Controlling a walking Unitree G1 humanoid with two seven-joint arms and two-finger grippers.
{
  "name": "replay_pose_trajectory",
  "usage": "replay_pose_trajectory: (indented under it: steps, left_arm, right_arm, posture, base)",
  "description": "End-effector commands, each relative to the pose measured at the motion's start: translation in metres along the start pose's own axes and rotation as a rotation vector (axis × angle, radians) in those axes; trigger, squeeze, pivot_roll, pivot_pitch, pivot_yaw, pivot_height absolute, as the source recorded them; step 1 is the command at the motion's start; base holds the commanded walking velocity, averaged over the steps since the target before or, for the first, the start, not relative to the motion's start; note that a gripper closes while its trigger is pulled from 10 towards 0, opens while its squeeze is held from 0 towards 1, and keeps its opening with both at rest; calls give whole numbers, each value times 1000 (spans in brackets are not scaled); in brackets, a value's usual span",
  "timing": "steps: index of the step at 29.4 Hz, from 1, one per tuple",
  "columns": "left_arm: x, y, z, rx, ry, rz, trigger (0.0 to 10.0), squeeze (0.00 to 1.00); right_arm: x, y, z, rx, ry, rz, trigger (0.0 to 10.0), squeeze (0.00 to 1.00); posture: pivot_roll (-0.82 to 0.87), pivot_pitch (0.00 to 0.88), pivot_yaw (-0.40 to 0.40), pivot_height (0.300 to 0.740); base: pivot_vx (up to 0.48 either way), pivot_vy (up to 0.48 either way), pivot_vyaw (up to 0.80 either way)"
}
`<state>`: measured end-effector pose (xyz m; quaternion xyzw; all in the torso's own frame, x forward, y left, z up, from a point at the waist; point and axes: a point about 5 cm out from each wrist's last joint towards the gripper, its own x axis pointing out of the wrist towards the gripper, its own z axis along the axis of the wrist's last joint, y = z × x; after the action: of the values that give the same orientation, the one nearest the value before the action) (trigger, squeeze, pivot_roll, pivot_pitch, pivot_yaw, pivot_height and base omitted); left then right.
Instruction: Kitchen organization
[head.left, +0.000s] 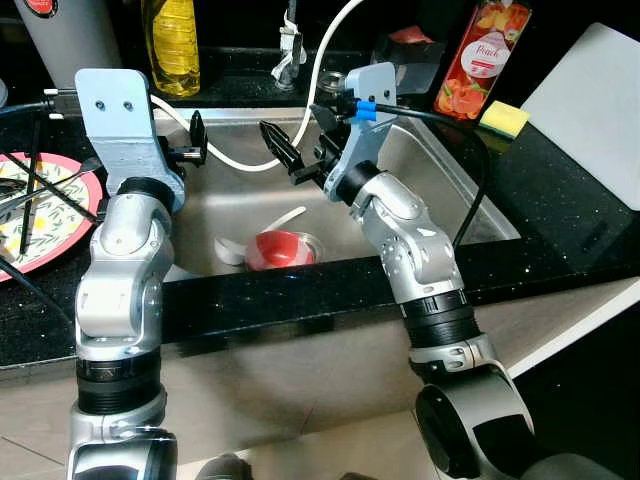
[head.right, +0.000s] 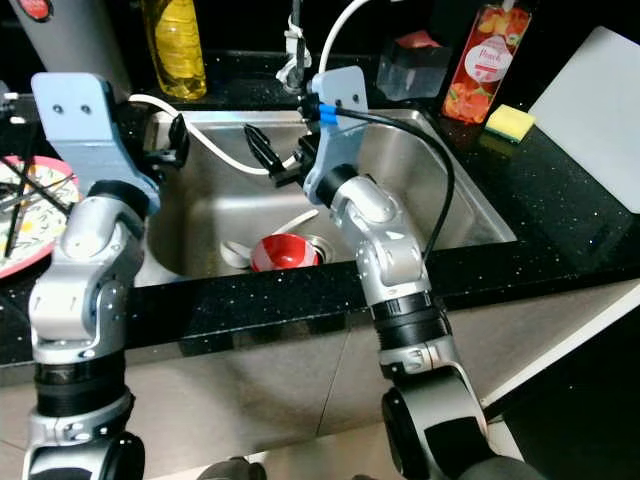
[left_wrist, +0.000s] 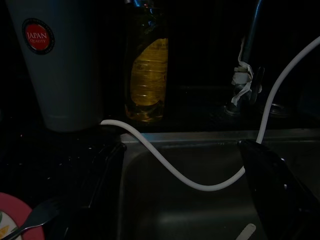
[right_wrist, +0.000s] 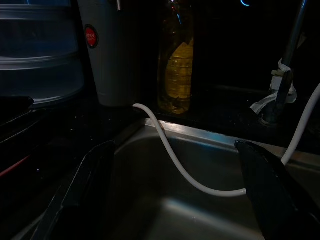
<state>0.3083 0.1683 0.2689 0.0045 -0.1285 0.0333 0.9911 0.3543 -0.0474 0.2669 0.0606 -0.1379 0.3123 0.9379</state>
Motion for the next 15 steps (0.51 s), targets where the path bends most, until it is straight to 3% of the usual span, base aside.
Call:
replay_pose_trajectory:
  steps: [1,15]
  left_arm:
    - [0,-3,-5,-8,18,-4,10000,0]
    - [0,-4,-5,-8,17,-9,10000,0]
  right_arm:
    - [0,-4,1,-7,-2,-10,10000,0]
    - [0,-4,1,-7,-3,-9,10000,0]
  posture:
    - [143,0,-70,740]
    - [142,0,-67,740]
  base:
    - [0,0,0]
    - [0,0,0]
